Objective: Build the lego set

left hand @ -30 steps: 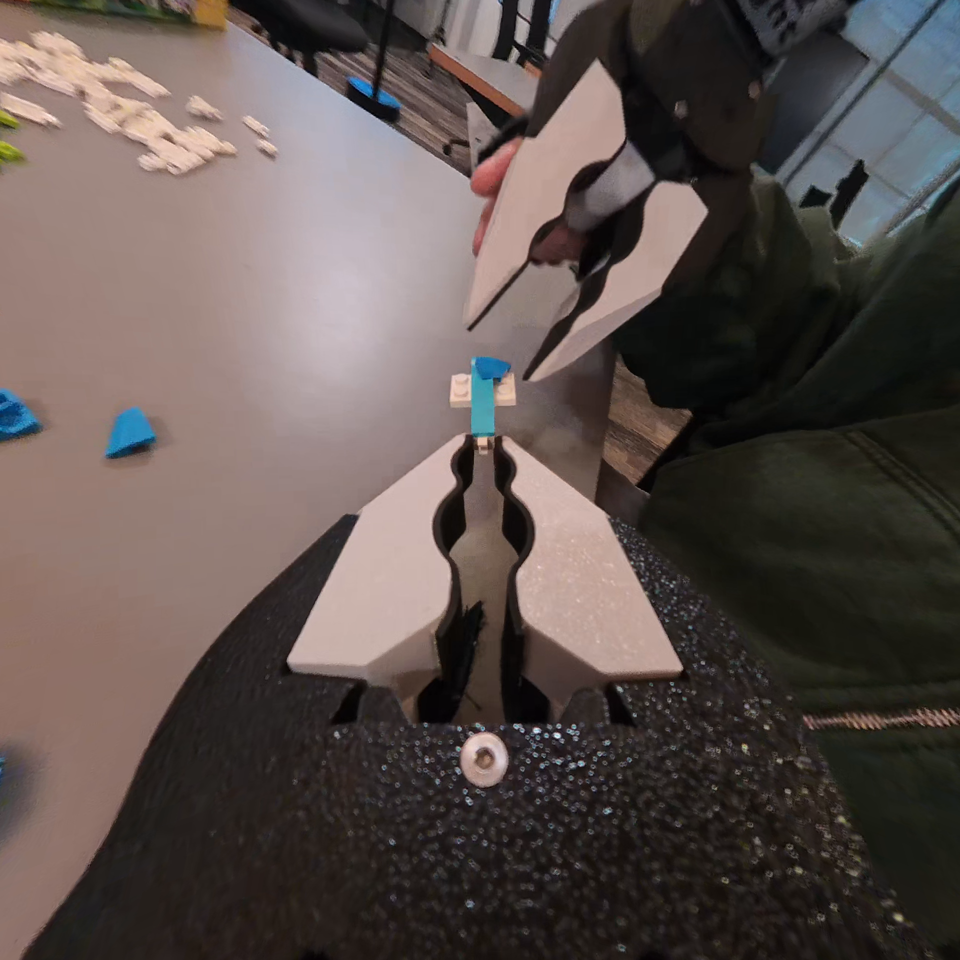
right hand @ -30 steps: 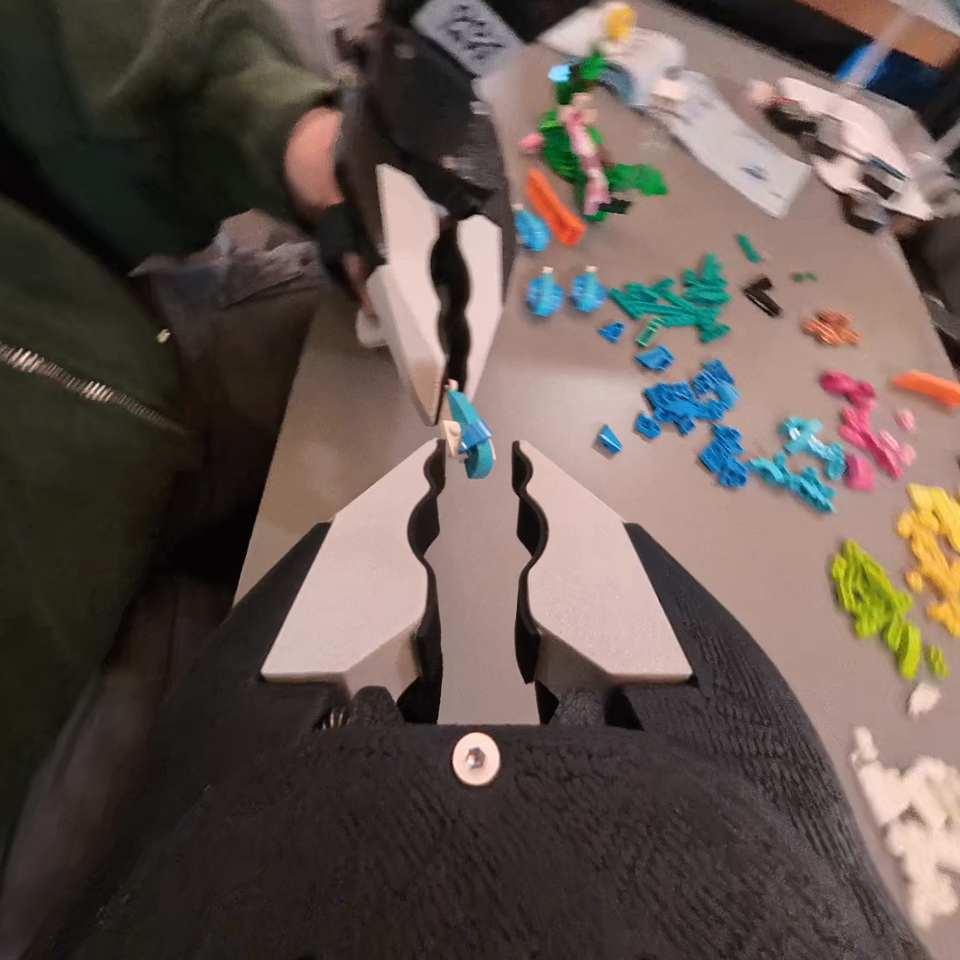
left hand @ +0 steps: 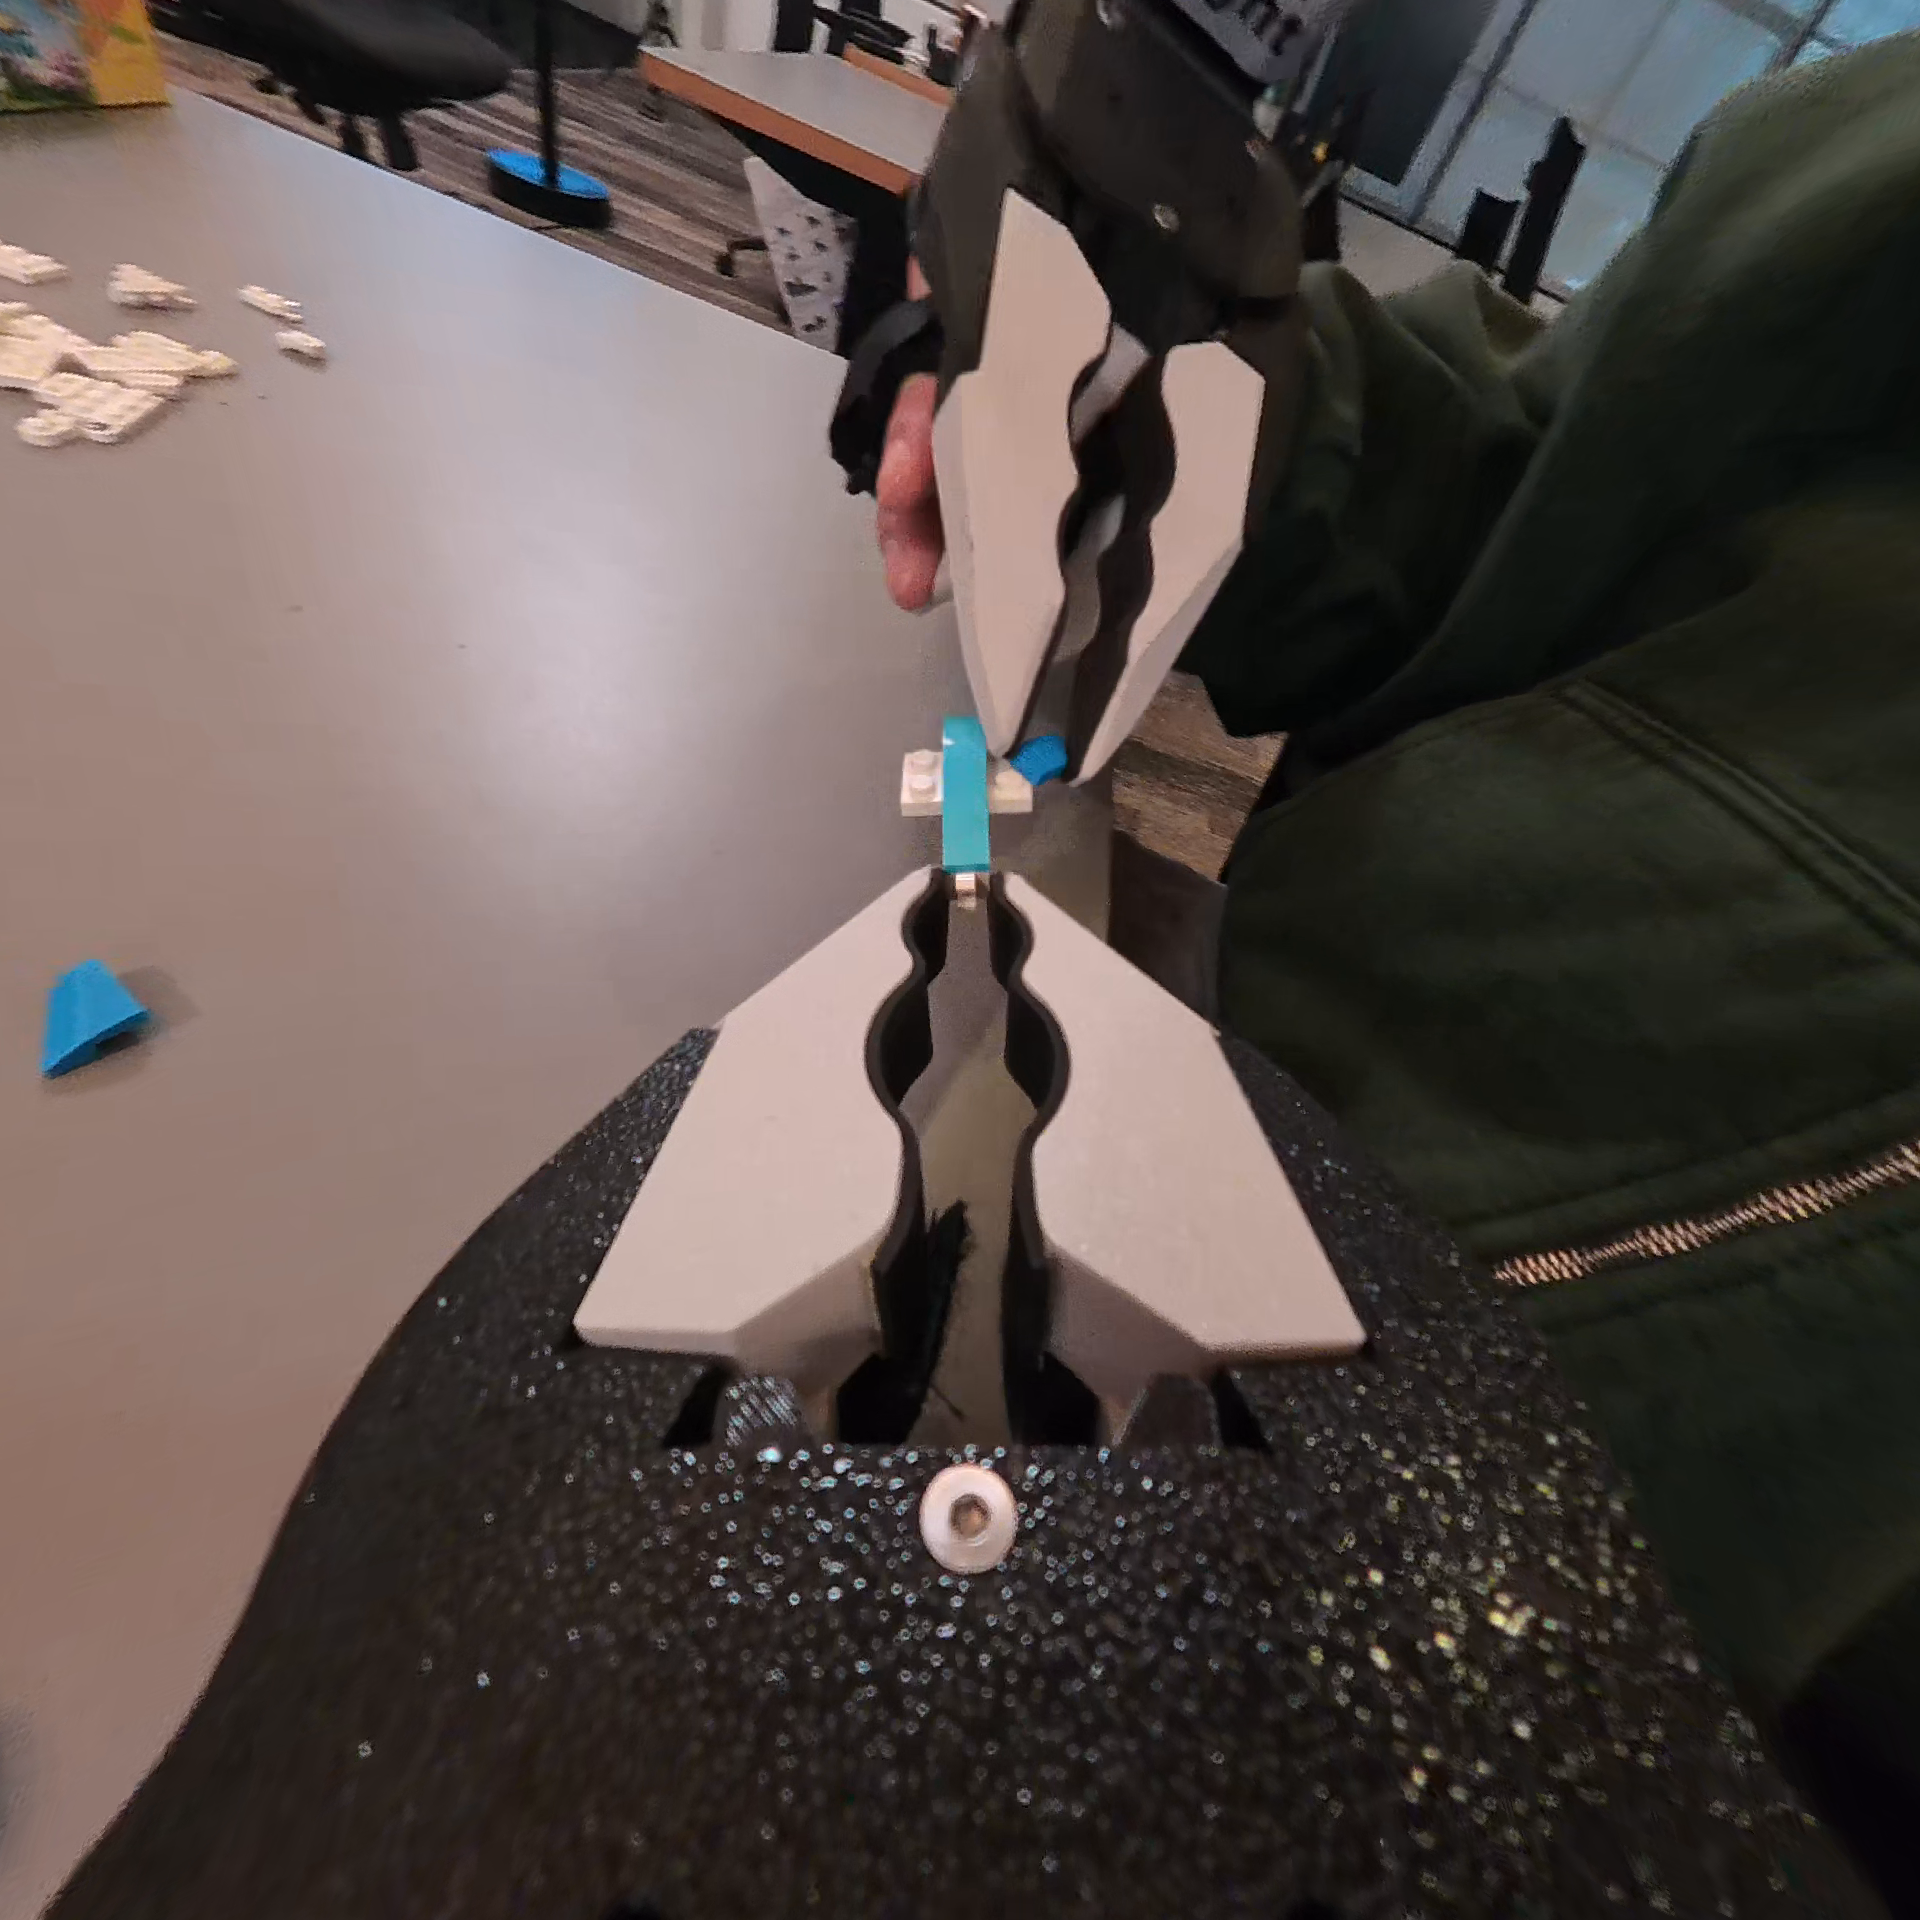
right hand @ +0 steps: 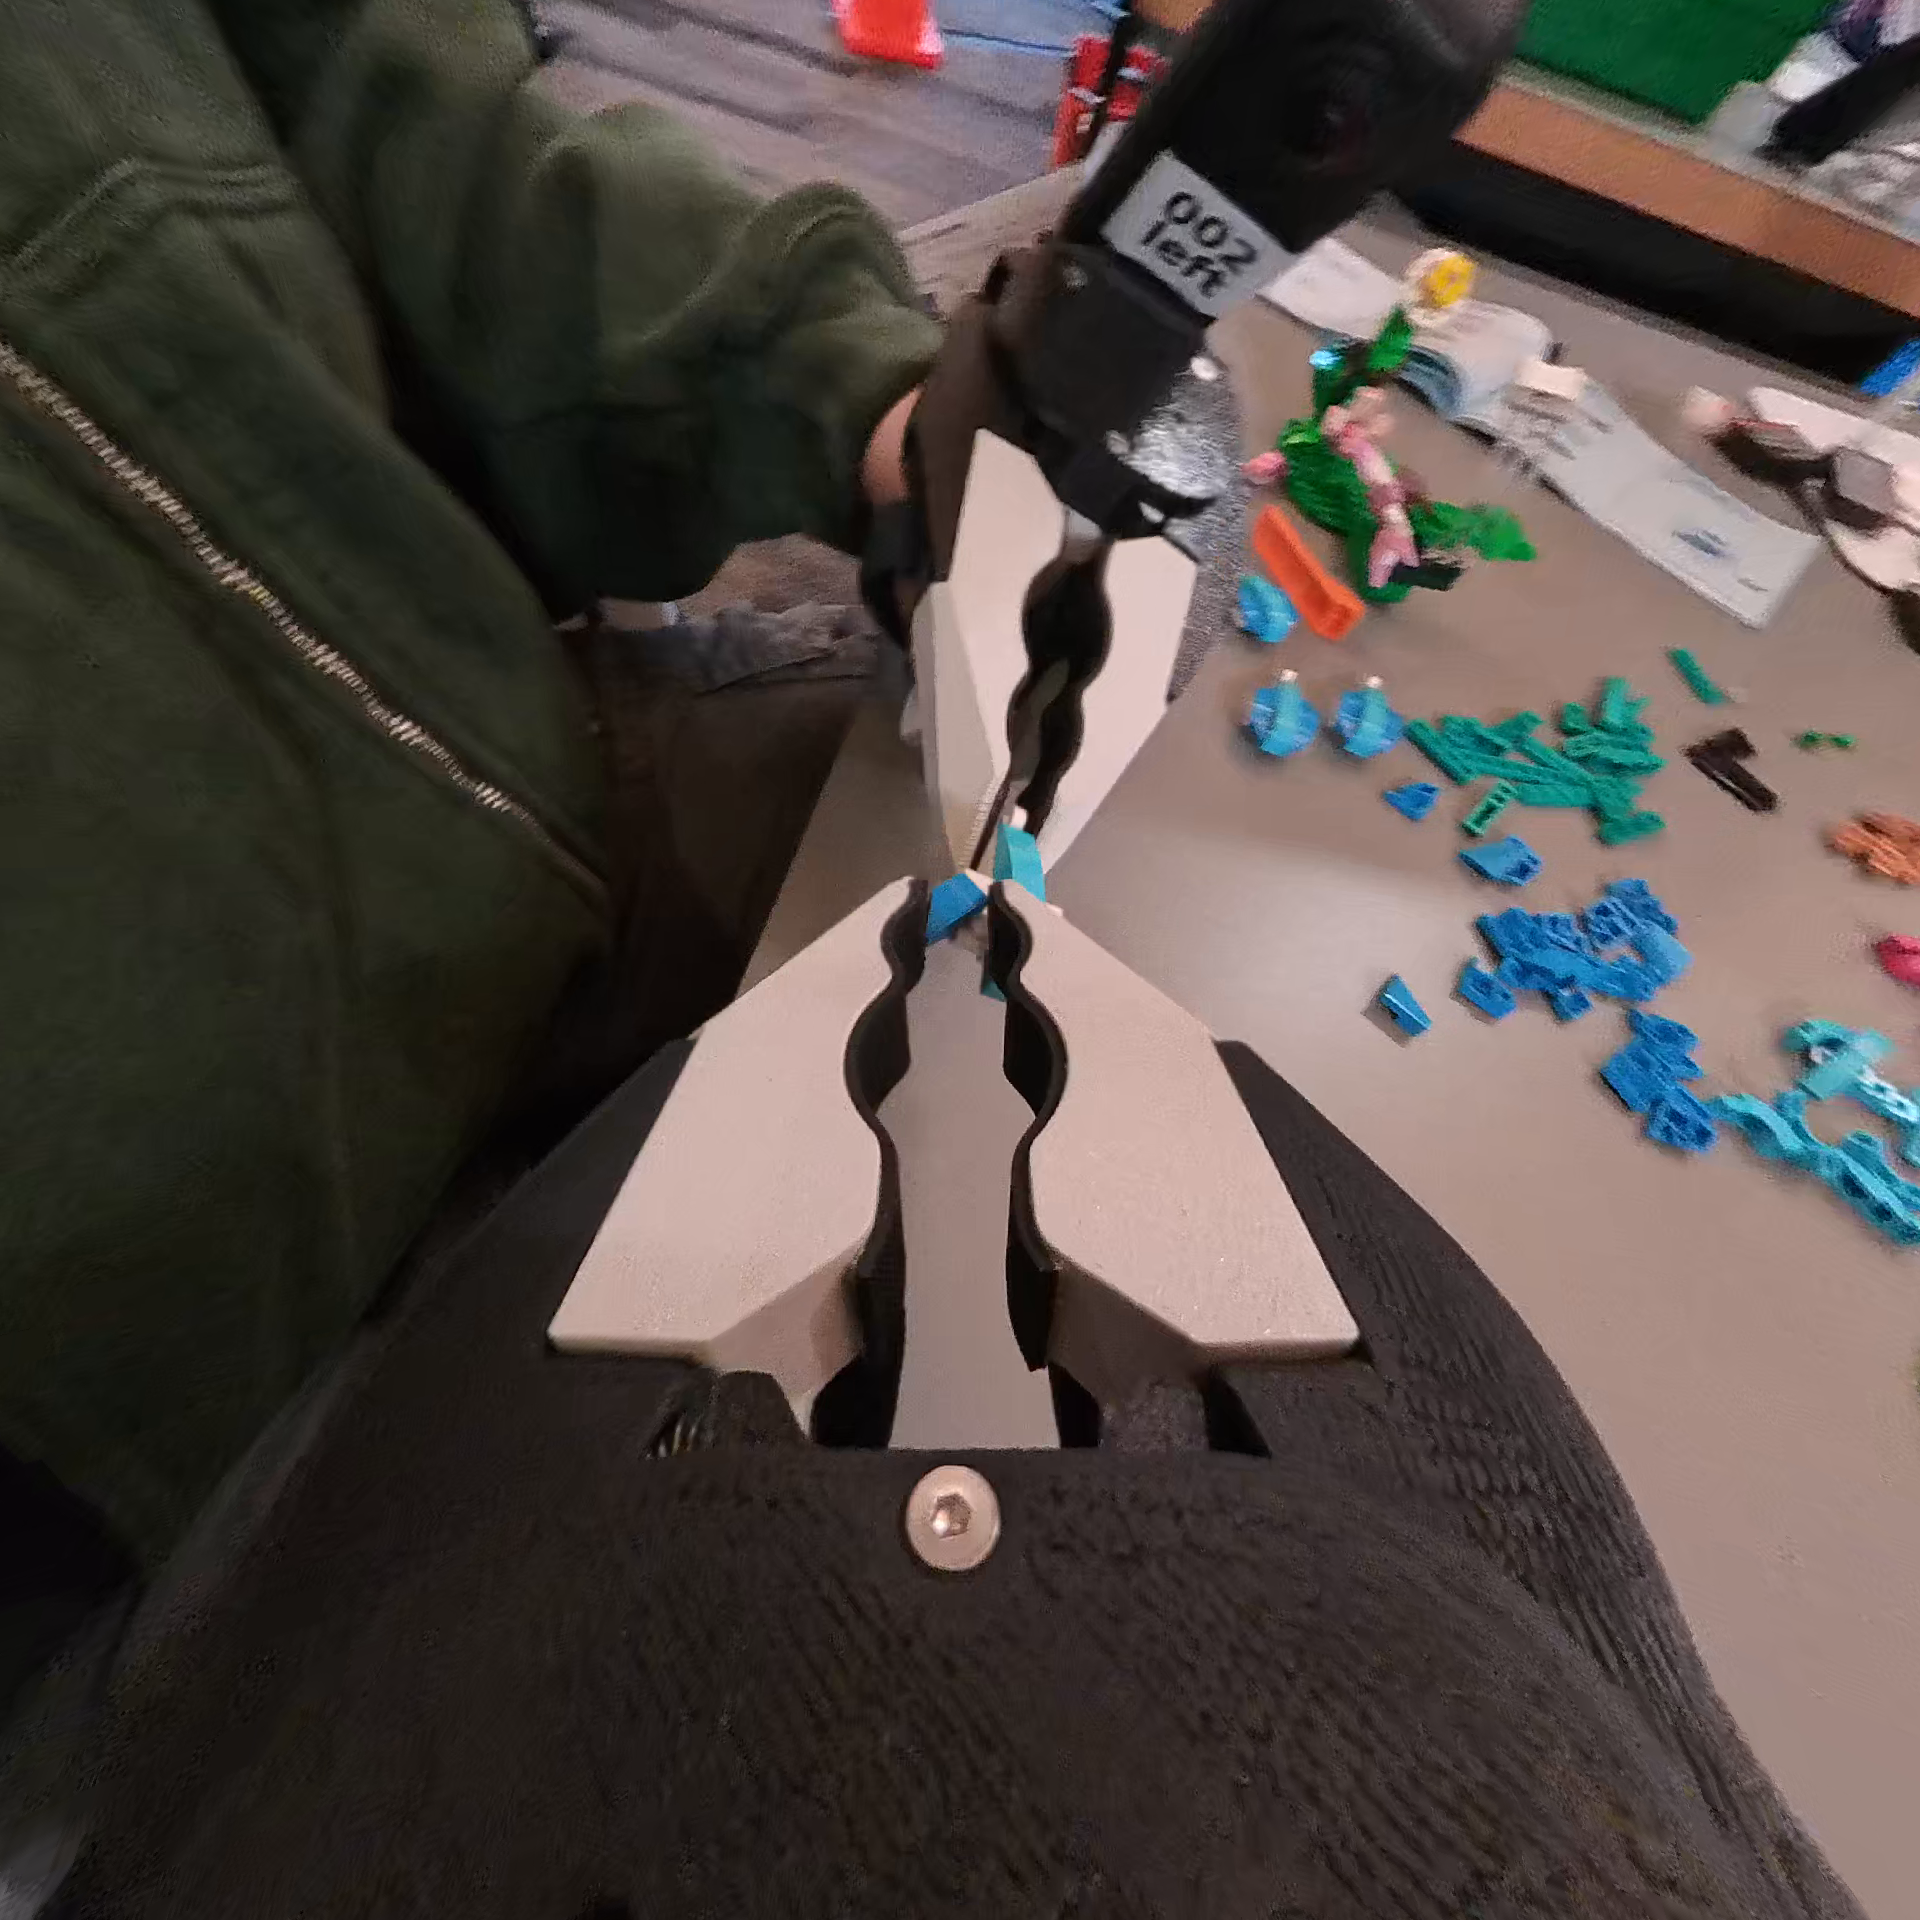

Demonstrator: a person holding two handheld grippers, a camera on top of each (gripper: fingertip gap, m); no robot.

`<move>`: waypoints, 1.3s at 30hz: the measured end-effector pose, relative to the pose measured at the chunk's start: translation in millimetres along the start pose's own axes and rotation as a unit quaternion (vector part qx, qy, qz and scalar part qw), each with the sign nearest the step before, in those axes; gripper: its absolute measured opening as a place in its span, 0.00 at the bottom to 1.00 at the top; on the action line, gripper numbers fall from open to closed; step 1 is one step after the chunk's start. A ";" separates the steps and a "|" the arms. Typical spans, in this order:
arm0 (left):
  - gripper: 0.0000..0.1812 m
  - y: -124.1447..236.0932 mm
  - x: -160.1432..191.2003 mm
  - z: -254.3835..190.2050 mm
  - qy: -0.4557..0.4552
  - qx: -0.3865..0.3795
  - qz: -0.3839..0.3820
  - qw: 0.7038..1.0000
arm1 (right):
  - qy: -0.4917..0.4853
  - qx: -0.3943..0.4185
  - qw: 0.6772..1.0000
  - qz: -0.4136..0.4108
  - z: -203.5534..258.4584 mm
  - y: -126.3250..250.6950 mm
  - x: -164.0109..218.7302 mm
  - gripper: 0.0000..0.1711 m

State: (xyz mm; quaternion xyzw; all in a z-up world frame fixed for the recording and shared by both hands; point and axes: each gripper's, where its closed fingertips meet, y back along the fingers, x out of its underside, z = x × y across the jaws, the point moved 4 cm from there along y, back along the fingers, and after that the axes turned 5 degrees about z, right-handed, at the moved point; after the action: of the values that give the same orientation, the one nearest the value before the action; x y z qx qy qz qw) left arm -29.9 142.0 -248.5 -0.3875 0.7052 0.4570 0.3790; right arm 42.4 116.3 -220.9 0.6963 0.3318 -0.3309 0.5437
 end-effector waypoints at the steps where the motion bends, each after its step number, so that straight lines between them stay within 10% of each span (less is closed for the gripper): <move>1: 0.03 -0.4 1.0 -2.3 0.000 0.011 0.004 1.000 | 0.009 -0.018 1.000 0.001 2.7 0.3 -0.4 0.06; 39: 0.03 -0.3 3.9 -6.4 0.037 0.056 0.011 0.998 | 0.094 -0.022 0.995 0.033 -1.8 -0.4 -4.3 0.12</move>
State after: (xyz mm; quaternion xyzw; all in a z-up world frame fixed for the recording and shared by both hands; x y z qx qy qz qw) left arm -32.4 135.1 -250.3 -0.3751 0.7473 0.4062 0.3686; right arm 39.9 117.7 -217.3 0.7228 0.3650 -0.2384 0.5362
